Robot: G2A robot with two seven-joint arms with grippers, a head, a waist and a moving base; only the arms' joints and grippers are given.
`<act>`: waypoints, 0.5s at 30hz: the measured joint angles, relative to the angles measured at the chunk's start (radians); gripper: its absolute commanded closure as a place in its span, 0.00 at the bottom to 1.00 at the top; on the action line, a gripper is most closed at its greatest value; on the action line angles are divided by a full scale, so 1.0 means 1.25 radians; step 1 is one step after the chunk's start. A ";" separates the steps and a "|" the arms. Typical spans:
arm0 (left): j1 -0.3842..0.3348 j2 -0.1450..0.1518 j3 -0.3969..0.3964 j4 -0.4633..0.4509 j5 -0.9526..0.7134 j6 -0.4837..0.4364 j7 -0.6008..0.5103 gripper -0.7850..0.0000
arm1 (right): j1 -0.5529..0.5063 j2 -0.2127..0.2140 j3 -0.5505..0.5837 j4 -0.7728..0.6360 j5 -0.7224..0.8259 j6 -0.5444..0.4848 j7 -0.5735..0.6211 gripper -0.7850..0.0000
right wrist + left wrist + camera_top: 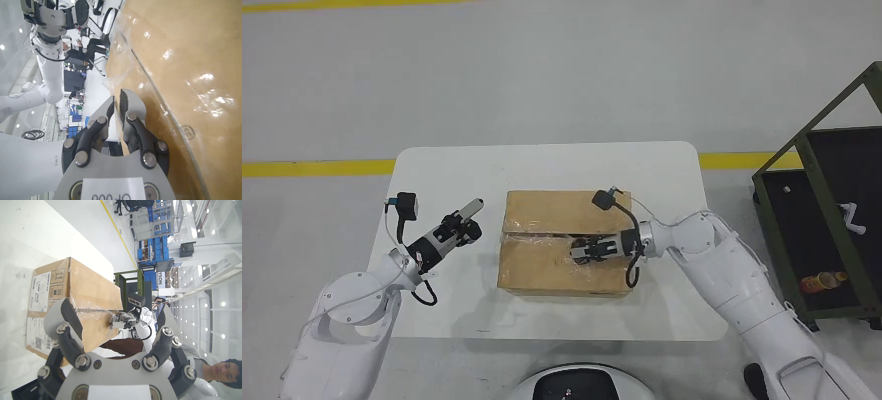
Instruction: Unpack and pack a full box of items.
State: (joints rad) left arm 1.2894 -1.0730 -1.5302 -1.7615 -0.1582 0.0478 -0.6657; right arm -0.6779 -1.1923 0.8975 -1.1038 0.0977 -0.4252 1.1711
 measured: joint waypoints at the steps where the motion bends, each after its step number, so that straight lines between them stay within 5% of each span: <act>1: 0.000 0.000 0.000 0.000 0.000 0.000 0.000 0.00 | 0.003 0.003 0.004 -0.005 -0.012 0.010 0.002 1.00; 15: 0.000 0.000 0.000 0.000 0.000 0.000 0.000 0.00 | 0.031 0.040 0.061 -0.112 -0.105 0.111 0.141 1.00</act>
State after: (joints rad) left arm 1.2894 -1.0730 -1.5302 -1.7615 -0.1582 0.0478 -0.6657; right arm -0.6391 -1.1423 0.9732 -1.2443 -0.0336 -0.2862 1.3471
